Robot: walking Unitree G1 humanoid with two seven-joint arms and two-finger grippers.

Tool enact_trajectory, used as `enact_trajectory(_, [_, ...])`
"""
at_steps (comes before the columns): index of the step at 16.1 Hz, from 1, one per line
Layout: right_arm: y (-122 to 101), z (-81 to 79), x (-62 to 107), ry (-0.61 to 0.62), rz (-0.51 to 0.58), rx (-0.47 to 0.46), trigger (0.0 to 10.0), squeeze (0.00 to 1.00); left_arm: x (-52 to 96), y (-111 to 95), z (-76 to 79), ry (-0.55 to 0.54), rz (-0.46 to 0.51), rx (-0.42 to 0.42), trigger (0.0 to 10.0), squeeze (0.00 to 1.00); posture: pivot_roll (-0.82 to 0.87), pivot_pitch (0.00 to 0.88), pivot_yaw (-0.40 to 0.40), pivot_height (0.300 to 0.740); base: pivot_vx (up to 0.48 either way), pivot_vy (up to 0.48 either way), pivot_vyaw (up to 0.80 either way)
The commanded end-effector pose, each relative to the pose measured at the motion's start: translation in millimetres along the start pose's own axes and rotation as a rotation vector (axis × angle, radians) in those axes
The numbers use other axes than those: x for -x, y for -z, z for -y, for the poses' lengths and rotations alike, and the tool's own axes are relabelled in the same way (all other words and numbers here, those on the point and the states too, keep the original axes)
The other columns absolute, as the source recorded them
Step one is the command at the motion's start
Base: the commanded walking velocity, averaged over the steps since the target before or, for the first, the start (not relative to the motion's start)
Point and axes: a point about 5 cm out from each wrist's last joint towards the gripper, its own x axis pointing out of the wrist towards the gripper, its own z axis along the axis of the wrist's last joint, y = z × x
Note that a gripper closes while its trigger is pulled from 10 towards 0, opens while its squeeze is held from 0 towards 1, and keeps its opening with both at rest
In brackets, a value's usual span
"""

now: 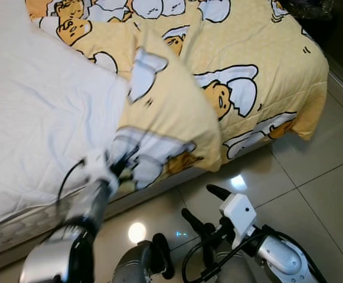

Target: Clean up the room

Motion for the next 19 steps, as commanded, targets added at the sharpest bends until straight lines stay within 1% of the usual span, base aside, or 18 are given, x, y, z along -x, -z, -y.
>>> enact_trajectory(1, [2.3,-5.1,2.5,-0.005,-0.005,-0.011,10.0,0.00,10.7,16.8,-20.4,-0.069,-0.044,0.027,0.0,0.00,-0.24,0.292,0.112,0.740,0.000,0.000,0.00])
enact_trajectory(3, [4.2,-4.3,4.2,-0.001,-0.012,-0.013,10.0,0.00,27.7,38.4,-43.6,-0.133,-0.086,0.026,0.0,0.00,-0.23,0.288,0.113,0.740,0.000,0.000,0.00])
enact_trajectory(4, [4.4,-4.4,4.4,0.000,-0.013,-0.013,10.0,0.00,31.8,42.1,-49.4,-0.154,-0.091,0.032,0.0,0.00,-0.23,0.287,0.115,0.740,0.000,0.000,0.00])
enact_trajectory(6, [5.0,-4.4,4.7,0.002,-0.015,-0.016,10.0,0.00,50.7,58.0,-72.7,-0.245,-0.106,0.071,0.0,0.00,-0.22,0.288,0.115,0.740,0.000,0.000,0.00])
enact_trajectory(7, [5.2,-4.5,4.6,0.002,-0.015,-0.017,10.0,0.00,59.3,69.7,-78.1,-0.267,-0.132,0.073,0.0,0.00,-0.22,0.288,0.115,0.740,0.000,0.000,0.00])
enact_trajectory(8, [5.5,-4.4,4.7,0.001,-0.016,-0.017,10.0,0.00,66.9,82.2,-80.2,-0.283,-0.162,0.080,0.0,0.00,-0.22,0.288,0.113,0.740,0.000,0.000,0.00])
enact_trajectory(10, [6.1,-3.9,5.0,0.000,-0.019,-0.017,10.0,0.00,79.8,104.0,-81.3,-0.315,-0.211,0.109,0.0,0.00,-0.22,0.288,0.110,0.740,0.000,0.000,0.00])
enact_trajectory(11, [6.3,-3.4,4.9,-0.001,-0.022,-0.016,10.0,0.00,87.9,119.5,-78.6,-0.330,-0.248,0.125,0.0,0.00,-0.22,0.288,0.106,0.740,0.000,0.000,0.00])
enact_trajectory(13, [7.5,-2.4,5.2,-0.003,-0.028,-0.015,10.0,0.00,98.9,141.6,-71.1,-0.352,-0.296,0.174,0.0,0.00,-0.22,0.288,0.105,0.740,0.000,0.000,0.00])
enact_trajectory(15, [9.2,-1.2,5.2,-0.004,-0.035,-0.014,10.0,0.00,107.1,160.9,-59.4,-0.345,-0.352,0.191,0.0,0.00,-0.23,0.286,0.102,0.740,0.000,0.000,0.00])
enact_trajectory(16, [9.3,-1.0,5.2,-0.005,-0.036,-0.013,10.0,0.00,109.1,164.8,-57.2,-0.344,-0.362,0.197,0.0,0.00,-0.23,0.285,0.102,0.740,0.000,0.000,0.00])
enact_trajectory(17, [9.8,0.2,5.0,-0.003,-0.039,-0.013,10.0,0.00,122.2,180.0,-55.9,-0.375,-0.413,0.190,0.0,0.00,-0.23,0.285,0.100,0.740,0.000,0.000,0.00])
enact_trajectory(18, [9.8,0.2,5.0,-0.003,-0.039,-0.013,10.0,0.00,122.2,180.0,-55.9,-0.375,-0.413,0.190,0.0,0.00,-0.23,0.285,0.100,0.740,0.000,0.000,0.00])
enact_trajectory(19, [10.2,1.4,4.8,-0.001,-0.040,-0.013,10.0,0.00,128.2,184.3,-58.5,-0.397,-0.429,0.178,0.0,0.00,-0.23,0.282,0.100,0.740,0.000,0.000,0.00])
